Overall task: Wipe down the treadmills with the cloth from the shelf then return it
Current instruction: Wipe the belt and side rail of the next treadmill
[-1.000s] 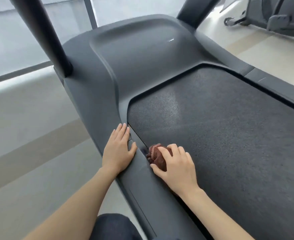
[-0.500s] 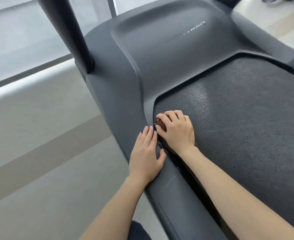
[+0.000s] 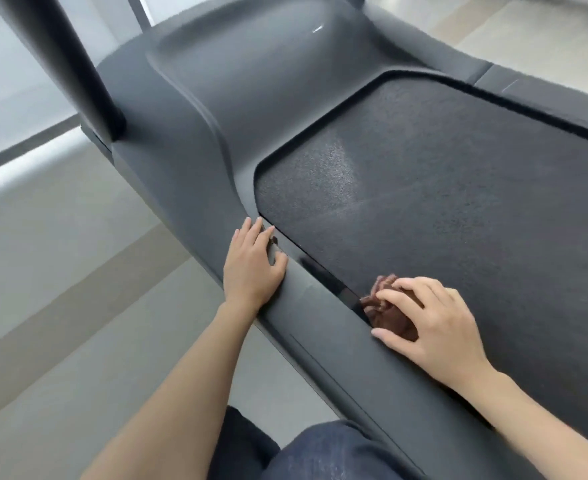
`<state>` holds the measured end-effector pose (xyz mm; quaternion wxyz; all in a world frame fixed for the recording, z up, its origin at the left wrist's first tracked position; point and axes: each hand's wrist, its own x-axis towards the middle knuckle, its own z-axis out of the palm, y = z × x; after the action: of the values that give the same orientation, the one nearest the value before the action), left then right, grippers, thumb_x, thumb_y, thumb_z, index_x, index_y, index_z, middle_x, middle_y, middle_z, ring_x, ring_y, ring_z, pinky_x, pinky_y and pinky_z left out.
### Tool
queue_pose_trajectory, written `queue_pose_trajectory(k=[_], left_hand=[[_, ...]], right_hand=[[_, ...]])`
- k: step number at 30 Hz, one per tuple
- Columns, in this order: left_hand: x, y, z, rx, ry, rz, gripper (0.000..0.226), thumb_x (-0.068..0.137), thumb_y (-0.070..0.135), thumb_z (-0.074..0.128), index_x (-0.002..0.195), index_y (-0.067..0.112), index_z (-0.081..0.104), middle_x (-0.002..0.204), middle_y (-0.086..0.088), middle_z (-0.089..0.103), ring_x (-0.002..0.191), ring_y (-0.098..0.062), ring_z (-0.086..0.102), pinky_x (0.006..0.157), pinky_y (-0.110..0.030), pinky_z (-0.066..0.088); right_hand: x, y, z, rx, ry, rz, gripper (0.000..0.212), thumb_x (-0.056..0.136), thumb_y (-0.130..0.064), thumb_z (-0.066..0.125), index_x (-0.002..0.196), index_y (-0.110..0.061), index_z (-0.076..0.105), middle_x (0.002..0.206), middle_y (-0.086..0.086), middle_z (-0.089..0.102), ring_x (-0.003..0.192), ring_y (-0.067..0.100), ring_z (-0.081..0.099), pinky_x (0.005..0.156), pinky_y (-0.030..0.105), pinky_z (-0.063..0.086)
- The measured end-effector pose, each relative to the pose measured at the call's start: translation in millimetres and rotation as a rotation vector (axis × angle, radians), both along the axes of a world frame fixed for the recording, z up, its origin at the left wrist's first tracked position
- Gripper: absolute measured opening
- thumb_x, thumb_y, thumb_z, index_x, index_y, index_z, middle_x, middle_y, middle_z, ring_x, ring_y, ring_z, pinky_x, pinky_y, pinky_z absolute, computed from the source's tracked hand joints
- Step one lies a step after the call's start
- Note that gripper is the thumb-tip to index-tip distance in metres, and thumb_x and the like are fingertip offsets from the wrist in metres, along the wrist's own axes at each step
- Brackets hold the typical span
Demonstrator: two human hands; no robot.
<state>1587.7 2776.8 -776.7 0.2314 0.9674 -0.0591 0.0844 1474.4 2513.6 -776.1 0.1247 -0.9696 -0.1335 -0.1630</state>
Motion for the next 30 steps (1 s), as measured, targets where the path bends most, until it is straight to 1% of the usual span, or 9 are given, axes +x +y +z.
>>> queue_pose_trajectory(k=[4,7,10,15,18,20,22,26,30], left_hand=[[-8,-13,8,0.156,0.028,-0.069,0.046,0.088,0.019,0.053,0.133,0.008,0.052,0.148,-0.013,0.038,0.141,-0.030,0.023,0.116,-0.043,0.012],[-21,-58,9,0.286,0.033,-0.394,0.052,0.093,0.033,0.045,0.143,0.021,0.039,0.154,-0.002,0.028,0.145,-0.022,0.014,0.117,-0.043,-0.001],[-32,-129,9,0.268,0.044,-0.618,0.055,0.095,0.042,0.037,0.148,0.029,0.026,0.157,0.007,0.015,0.146,-0.015,0.003,0.116,-0.042,-0.007],[-34,-156,-18,0.348,0.074,-0.652,0.059,0.096,0.053,0.023,0.149,0.036,0.005,0.157,0.013,-0.003,0.143,-0.010,-0.013,0.116,-0.040,-0.011],[-31,-154,-21,0.321,0.094,-0.660,0.062,0.089,0.059,0.015,0.148,0.040,0.007,0.156,0.017,-0.003,0.143,-0.006,-0.012,0.117,-0.039,-0.008],[-30,-156,-19,0.312,0.099,-0.659,0.062,0.089,0.058,0.017,0.148,0.040,0.010,0.156,0.016,0.000,0.144,-0.008,-0.008,0.117,-0.040,-0.005],[-31,-157,-15,0.329,0.106,-0.667,0.061,0.091,0.058,0.018,0.148,0.039,0.009,0.157,0.015,0.000,0.144,-0.008,-0.008,0.117,-0.041,-0.004],[-30,-154,-15,0.324,0.101,-0.674,0.070,0.082,0.064,0.003,0.148,0.040,0.006,0.155,0.017,-0.003,0.143,-0.006,-0.011,0.117,-0.039,-0.006],[-30,-153,-15,0.312,0.077,-0.689,0.068,0.085,0.062,0.010,0.148,0.037,0.013,0.156,0.014,0.004,0.145,-0.009,-0.003,0.117,-0.038,-0.004]], right_hand=[[-79,-56,3,-0.015,0.065,-0.229,0.047,0.073,-0.056,0.056,0.109,-0.027,0.065,0.113,-0.003,0.060,0.110,0.022,0.051,0.087,0.032,0.034],[-88,-55,2,-0.009,0.036,-0.385,0.043,0.069,-0.045,0.056,0.107,-0.026,0.065,0.110,-0.003,0.062,0.105,0.023,0.053,0.085,0.034,0.038],[-65,-47,0,-0.022,-0.017,-0.451,0.039,0.068,-0.042,0.059,0.103,-0.027,0.066,0.104,-0.004,0.063,0.098,0.023,0.057,0.082,0.037,0.043],[-1,-65,2,-0.050,0.059,-0.622,0.040,0.073,-0.050,0.057,0.107,-0.030,0.060,0.102,-0.003,0.059,0.096,0.024,0.053,0.079,0.037,0.041],[53,-77,8,-0.048,0.164,-0.728,0.043,0.081,-0.052,0.053,0.117,-0.028,0.054,0.114,0.001,0.056,0.104,0.025,0.047,0.084,0.037,0.038],[62,-79,7,-0.061,0.180,-0.721,0.046,0.083,-0.055,0.051,0.121,-0.029,0.051,0.119,0.002,0.053,0.109,0.025,0.045,0.085,0.037,0.038],[47,-75,6,-0.029,0.166,-0.698,0.050,0.082,-0.059,0.054,0.122,-0.029,0.050,0.121,0.002,0.052,0.111,0.024,0.045,0.085,0.037,0.039],[-25,-75,3,-0.005,0.090,-0.630,0.048,0.074,-0.053,0.061,0.116,-0.029,0.057,0.113,0.000,0.057,0.104,0.024,0.052,0.080,0.038,0.041],[-127,-119,2,-0.030,0.049,-0.832,0.045,0.070,-0.048,0.058,0.111,-0.030,0.061,0.109,-0.004,0.061,0.101,0.023,0.055,0.076,0.036,0.041]])
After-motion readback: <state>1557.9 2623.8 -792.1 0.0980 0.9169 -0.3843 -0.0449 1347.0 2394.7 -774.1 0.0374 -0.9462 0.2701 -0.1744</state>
